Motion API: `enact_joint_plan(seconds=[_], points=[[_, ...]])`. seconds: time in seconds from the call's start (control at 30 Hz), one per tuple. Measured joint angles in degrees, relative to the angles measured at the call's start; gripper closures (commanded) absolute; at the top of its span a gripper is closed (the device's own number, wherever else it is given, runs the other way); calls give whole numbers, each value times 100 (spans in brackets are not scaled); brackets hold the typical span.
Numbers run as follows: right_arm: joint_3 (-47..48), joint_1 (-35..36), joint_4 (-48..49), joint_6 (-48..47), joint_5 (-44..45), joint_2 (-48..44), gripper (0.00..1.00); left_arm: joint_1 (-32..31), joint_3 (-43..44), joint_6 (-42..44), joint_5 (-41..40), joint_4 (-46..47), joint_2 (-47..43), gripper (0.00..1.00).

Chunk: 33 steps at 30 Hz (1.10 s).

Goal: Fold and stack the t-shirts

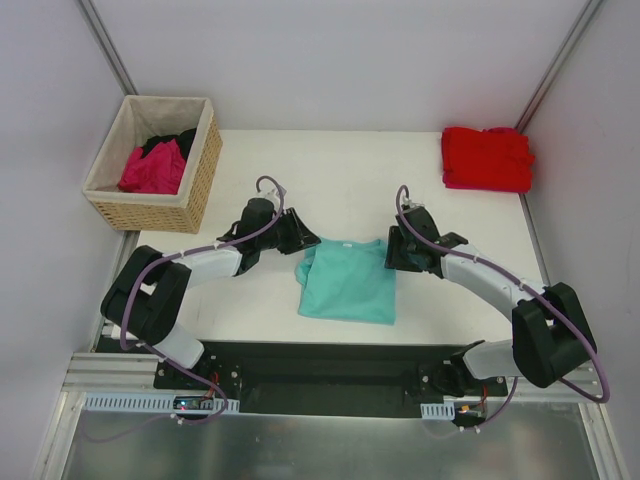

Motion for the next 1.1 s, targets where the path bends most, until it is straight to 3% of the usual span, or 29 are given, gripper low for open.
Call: enact_joint_plan(seconds=[0.1, 0.37, 1.1], points=[[0, -37, -2, -11, 0, 0, 54, 0, 0, -39, 59, 17, 26, 61], [0, -81, -2, -24, 0, 0, 54, 0, 0, -70, 133, 52, 26, 66], [15, -127, 59, 9, -61, 216, 59, 0, -24, -96, 216, 83, 24, 66]])
